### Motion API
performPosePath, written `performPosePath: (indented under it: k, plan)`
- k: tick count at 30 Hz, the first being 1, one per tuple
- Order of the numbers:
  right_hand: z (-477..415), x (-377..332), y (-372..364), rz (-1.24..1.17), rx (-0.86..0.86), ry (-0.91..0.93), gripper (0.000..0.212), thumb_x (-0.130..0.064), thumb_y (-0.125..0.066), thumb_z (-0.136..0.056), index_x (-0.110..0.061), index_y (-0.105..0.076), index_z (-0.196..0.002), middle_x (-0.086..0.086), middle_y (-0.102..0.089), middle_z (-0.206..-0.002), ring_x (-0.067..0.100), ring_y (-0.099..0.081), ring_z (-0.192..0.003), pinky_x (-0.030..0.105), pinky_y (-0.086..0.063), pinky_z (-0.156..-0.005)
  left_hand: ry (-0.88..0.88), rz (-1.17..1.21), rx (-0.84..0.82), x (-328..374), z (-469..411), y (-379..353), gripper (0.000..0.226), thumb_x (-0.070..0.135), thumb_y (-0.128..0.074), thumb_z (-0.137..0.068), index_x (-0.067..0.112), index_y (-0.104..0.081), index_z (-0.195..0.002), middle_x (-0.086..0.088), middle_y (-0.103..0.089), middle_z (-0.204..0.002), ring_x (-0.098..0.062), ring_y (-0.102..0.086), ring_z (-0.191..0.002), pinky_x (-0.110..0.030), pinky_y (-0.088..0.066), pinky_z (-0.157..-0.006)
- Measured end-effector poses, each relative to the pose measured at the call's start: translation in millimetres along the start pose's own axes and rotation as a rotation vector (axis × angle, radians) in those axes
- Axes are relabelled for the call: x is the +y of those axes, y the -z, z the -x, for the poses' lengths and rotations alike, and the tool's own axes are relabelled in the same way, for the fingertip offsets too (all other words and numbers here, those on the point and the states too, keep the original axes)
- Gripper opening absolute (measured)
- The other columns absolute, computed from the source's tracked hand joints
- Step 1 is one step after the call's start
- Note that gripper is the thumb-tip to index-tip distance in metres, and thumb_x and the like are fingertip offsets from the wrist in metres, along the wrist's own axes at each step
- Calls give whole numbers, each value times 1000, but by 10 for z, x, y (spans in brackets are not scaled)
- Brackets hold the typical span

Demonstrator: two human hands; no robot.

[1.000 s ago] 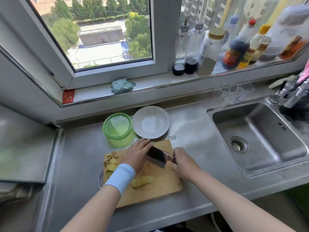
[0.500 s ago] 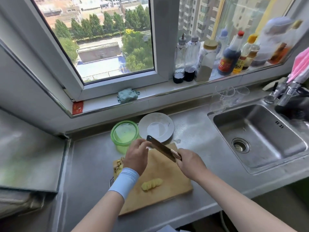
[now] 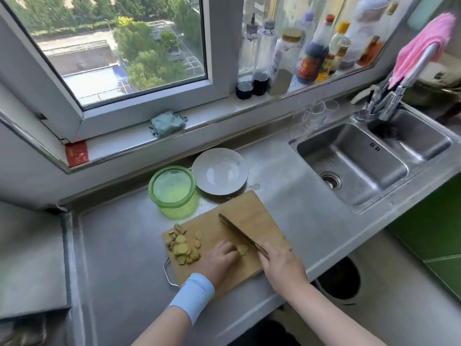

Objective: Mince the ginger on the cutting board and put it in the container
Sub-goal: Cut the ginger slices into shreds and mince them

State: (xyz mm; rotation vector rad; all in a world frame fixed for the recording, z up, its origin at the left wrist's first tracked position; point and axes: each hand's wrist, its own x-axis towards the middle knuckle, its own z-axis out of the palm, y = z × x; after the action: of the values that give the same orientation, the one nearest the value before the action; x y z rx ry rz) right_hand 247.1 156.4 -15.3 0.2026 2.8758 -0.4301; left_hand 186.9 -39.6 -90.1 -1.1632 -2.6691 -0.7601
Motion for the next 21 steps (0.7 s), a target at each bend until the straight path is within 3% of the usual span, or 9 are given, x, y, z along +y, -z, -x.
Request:
performPosePath:
  k: [2,5,11,21]
  plan:
    - [23,-26,-27,-16,4,26,35,-42,-39,-105,-38,-46,-139,-6,-66,-114,21,-63,-101,28,-34,-70,-45,-38,-26,-8,-23,-17,27,6,-44,-81,16,-65,-95,-4,-64,-92,-22,-57,-76,-29,-50,-48]
    - [32,-28,-65,-34,-13,23,34,-41,-38,-104,-38,-45,-137,-4,-69,-112,24,-65,-96,32,-42,-73,-73,-110,-53,-9,-66,-73,34,3,-43,-81,13,-72,-94,-2,-62,-92,-19,-49,-80,-32,-49,-48]
    - [14,17,-121,-84,-78,-10,37,-39,-36,-104,-39,-42,-141,3,-70,-105,30,-64,-95,37,-48,-73,-69,-149,-26,27,-76,-144,29,0,-41,-78,8,-69,-78,-6,-59,-80,-20,-41,-75,-34,-45,-45]
    - [33,-40,-49,-90,-88,17,39,-35,-36,-106,-36,-38,-145,6,-69,-102,29,-64,-93,33,-36,-65,-48,-168,-2,36,-75,-130,31,-1,-41,-77,10,-70,-75,-3,-62,-77,-18,-41,-74,-28,-41,-48]
